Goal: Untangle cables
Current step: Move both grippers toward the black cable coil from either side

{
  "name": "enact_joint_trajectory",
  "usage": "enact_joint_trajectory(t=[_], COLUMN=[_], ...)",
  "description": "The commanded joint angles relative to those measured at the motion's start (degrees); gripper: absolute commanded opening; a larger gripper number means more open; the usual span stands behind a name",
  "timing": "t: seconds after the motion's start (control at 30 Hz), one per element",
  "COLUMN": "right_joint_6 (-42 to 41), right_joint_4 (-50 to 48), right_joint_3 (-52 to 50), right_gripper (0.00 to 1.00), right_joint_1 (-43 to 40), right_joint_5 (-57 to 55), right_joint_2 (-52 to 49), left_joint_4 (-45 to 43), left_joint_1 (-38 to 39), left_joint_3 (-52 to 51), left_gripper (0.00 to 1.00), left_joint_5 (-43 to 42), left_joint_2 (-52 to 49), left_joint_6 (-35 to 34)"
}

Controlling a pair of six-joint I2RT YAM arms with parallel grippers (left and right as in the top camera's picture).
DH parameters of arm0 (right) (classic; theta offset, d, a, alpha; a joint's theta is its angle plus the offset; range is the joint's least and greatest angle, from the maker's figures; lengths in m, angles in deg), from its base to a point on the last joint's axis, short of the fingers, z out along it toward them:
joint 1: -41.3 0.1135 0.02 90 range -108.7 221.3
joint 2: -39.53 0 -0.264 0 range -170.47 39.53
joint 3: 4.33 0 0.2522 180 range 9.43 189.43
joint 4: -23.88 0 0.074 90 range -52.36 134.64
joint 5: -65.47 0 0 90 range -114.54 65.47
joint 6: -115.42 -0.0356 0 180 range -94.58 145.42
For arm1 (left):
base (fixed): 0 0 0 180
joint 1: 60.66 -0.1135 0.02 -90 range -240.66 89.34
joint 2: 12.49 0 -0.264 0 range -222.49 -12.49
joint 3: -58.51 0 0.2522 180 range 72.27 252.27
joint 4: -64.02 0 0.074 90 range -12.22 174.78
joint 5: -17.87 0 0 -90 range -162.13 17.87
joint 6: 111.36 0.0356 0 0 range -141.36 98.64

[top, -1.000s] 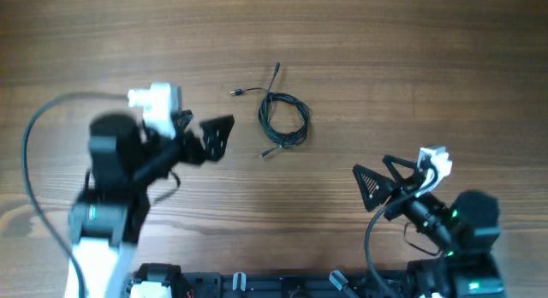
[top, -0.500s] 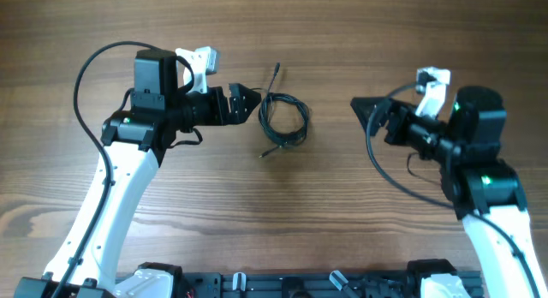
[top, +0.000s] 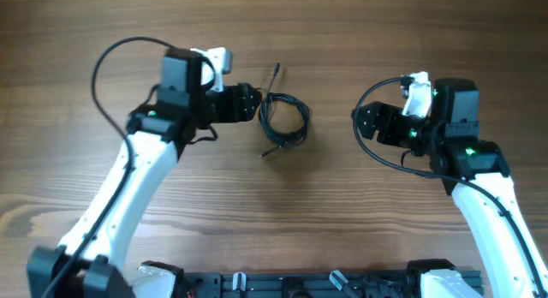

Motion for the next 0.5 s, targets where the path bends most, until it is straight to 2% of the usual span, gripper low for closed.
enact_joint_trajectory(t=[0.0, 0.17, 0.33, 0.47], right_joint_6=[0.9, -0.4, -0.4, -0.4], right_joint_4=[-0.1, -0.1, 1.0, 2.3], right_joint_3=[1.2, 1.2, 1.2, 1.2], right_gripper=[0.79, 0.76, 0.76, 0.76], right_joint_1=[-0.1, -0.1, -0.1, -0.1], right_joint_5=[-7.3, -7.2, -7.1, -7.1], right_joint_2=[-0.4, -0.4, -0.4, -0.4], left_joint_4=[-1.3, -4.3, -9.3, -13.0], left_joint_1=[3.2, 5.7, 6.3, 6.4], left_joint_3=[1.1, 1.1, 1.1, 1.1], left_gripper=[0.66, 0.45, 0.42, 0.30], left_joint_5=[9.8, 13.9, 14.1, 14.9], left_joint_2=[-5.7, -14.0, -20.2, -23.1], left_joint_6=[-8.2, -13.1, -14.3, -15.8])
